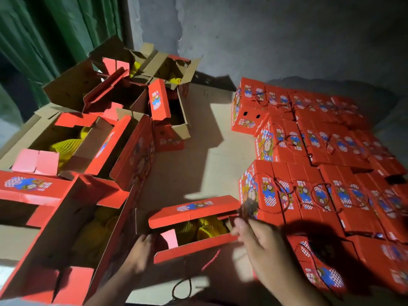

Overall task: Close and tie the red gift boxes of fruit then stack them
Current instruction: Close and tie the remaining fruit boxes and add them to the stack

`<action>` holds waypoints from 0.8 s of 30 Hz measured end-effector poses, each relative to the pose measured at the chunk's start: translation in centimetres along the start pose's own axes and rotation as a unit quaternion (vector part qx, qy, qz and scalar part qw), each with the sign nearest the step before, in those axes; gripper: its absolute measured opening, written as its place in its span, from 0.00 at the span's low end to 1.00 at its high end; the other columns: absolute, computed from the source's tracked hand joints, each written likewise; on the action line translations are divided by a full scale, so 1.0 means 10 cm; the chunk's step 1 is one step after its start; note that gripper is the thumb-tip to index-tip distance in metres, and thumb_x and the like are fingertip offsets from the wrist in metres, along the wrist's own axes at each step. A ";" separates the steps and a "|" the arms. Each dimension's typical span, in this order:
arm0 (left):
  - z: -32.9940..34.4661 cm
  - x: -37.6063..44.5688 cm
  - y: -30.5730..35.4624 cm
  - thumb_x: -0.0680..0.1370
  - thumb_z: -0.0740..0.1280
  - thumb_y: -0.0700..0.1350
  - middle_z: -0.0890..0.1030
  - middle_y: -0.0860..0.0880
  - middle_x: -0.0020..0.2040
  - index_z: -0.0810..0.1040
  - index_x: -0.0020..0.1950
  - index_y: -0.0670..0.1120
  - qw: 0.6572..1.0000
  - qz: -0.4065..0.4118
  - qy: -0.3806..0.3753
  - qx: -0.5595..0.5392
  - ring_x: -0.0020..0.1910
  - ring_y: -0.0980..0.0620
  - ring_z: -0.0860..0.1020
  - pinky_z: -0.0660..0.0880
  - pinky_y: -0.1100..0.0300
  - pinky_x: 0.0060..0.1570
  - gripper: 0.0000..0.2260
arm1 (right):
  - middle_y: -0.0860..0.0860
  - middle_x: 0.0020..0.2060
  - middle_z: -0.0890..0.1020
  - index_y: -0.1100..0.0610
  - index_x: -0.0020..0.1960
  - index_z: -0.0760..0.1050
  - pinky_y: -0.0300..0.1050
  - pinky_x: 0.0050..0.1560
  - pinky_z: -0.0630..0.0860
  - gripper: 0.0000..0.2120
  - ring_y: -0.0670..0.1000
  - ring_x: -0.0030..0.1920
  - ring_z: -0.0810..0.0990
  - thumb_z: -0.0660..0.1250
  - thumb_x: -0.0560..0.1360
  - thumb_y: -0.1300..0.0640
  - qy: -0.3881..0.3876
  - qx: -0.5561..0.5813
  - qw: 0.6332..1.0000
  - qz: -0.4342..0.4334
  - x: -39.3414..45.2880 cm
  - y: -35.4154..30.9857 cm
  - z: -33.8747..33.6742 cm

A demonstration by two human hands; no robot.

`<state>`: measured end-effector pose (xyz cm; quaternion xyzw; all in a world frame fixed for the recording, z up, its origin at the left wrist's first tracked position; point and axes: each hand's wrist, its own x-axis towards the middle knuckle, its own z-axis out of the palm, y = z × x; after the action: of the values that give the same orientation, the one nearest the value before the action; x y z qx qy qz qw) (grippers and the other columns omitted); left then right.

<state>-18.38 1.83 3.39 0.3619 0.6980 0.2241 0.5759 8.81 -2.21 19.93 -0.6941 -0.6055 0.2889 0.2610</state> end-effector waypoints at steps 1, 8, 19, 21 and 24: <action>-0.02 0.01 0.05 0.87 0.55 0.41 0.76 0.51 0.50 0.73 0.47 0.52 1.000 -0.012 -0.015 -0.006 0.50 0.50 0.75 0.72 0.65 0.46 0.13 | 0.44 0.33 0.81 0.50 0.39 0.78 0.44 0.43 0.76 0.21 0.44 0.38 0.80 0.58 0.82 0.39 0.005 -0.047 0.998 -0.044 0.18 0.05 0.05; -0.15 0.11 0.40 0.86 0.58 0.49 0.77 0.47 0.54 0.75 0.59 0.46 0.984 0.076 -0.060 0.148 0.56 0.50 0.76 0.75 0.58 0.51 0.10 | 0.52 0.52 0.85 0.55 0.56 0.81 0.48 0.56 0.73 0.12 0.55 0.56 0.81 0.60 0.83 0.51 -0.278 -0.231 0.931 -0.047 0.95 0.31 0.56; -0.27 -0.17 0.48 0.84 0.65 0.47 0.54 0.59 0.80 0.61 0.81 0.53 0.938 0.249 -0.046 0.235 0.76 0.66 0.58 0.59 0.68 0.74 0.26 | 0.32 0.80 0.43 0.38 0.81 0.53 0.48 0.78 0.60 0.42 0.46 0.81 0.52 0.74 0.75 0.50 -0.238 -0.154 0.955 -0.083 1.16 0.69 0.56; -0.29 -0.13 0.46 0.82 0.66 0.35 0.49 0.57 0.81 0.59 0.81 0.52 0.923 0.256 -0.083 0.274 0.77 0.65 0.58 0.58 0.72 0.72 0.31 | 0.31 0.80 0.47 0.38 0.80 0.58 0.36 0.75 0.54 0.39 0.43 0.81 0.52 0.73 0.77 0.55 -0.209 -0.134 0.965 -0.087 1.17 0.83 0.58; -0.37 -0.13 0.45 0.78 0.62 0.34 0.35 0.56 0.81 0.50 0.83 0.60 0.865 0.261 -0.073 0.422 0.80 0.58 0.52 0.57 0.71 0.73 0.39 | 0.31 0.78 0.56 0.39 0.78 0.64 0.33 0.75 0.58 0.33 0.40 0.79 0.57 0.70 0.79 0.58 -0.180 -0.081 0.978 -0.071 1.13 1.03 0.57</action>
<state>-20.75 4.13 8.37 0.7544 0.5619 0.0230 0.3384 12.97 7.73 7.67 -0.6049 -0.7119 0.3394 0.1103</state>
